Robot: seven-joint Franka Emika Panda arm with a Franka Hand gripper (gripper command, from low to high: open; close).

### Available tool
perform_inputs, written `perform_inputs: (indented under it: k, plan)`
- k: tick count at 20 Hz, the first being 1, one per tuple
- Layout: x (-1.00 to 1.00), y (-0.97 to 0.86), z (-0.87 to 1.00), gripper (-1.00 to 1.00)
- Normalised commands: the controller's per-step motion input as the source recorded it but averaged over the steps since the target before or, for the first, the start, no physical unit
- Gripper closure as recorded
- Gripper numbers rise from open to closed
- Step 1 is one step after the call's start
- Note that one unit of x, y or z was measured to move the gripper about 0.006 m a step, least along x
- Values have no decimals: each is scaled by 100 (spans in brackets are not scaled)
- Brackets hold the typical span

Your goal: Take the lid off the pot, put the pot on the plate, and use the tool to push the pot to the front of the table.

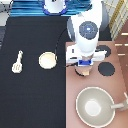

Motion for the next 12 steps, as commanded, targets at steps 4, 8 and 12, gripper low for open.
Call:
perform_inputs:
  k: [4,8,12]
  plan:
    - [0,8,-1,100]
    - [0,6,1,100]
    - [1,2,22,100]
